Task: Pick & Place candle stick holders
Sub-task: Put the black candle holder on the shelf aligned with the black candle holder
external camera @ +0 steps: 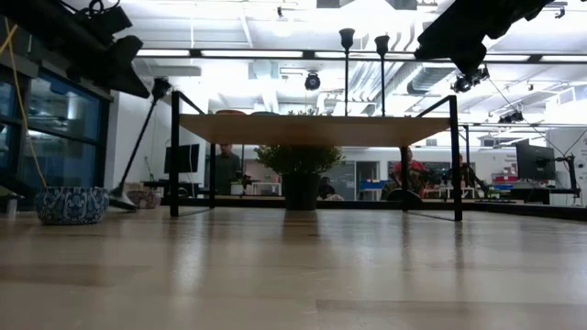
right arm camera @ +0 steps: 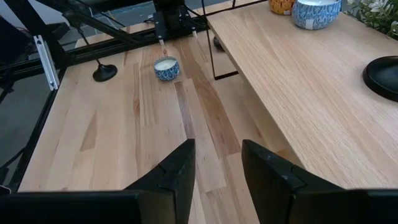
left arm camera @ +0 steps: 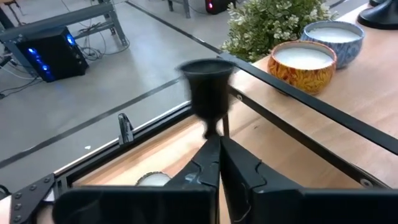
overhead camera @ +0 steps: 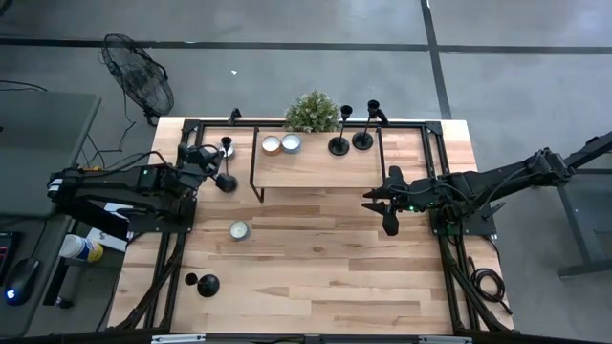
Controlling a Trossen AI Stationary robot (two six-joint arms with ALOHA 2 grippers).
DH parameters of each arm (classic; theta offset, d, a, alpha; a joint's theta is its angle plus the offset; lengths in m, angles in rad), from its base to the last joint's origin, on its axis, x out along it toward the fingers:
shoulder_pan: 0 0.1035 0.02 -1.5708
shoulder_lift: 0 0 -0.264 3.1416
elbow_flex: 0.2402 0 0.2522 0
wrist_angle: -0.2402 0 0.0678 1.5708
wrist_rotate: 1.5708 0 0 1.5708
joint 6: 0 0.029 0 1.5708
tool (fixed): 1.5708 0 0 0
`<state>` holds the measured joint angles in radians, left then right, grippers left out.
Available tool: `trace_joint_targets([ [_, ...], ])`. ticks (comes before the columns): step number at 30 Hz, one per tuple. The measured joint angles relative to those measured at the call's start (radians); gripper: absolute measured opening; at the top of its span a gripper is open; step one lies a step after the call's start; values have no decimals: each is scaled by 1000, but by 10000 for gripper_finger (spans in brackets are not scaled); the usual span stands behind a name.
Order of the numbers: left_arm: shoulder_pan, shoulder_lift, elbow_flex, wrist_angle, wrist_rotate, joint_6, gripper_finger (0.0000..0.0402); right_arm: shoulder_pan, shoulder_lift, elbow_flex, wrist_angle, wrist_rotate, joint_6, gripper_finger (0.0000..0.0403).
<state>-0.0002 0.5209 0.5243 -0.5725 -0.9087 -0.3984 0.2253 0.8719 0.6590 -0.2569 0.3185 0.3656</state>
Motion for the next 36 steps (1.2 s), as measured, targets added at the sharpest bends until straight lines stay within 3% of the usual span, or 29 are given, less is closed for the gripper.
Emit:
trace_joint_targets([
  [12, 0, 0, 0, -14, 13, 0, 1, 0, 0, 0, -1, 0, 0, 124],
  [22, 0, 1, 0, -17, 114, -1, 0, 0, 0, 0, -3, 0, 0, 124],
  [31, 0, 1, 0, -93, 114, 0, 0, 0, 0, 0, -8, 0, 0, 124],
  [36, 0, 21, 0, -119, 128, -1, 28, 0, 0, 0, -9, 0, 0, 124],
])
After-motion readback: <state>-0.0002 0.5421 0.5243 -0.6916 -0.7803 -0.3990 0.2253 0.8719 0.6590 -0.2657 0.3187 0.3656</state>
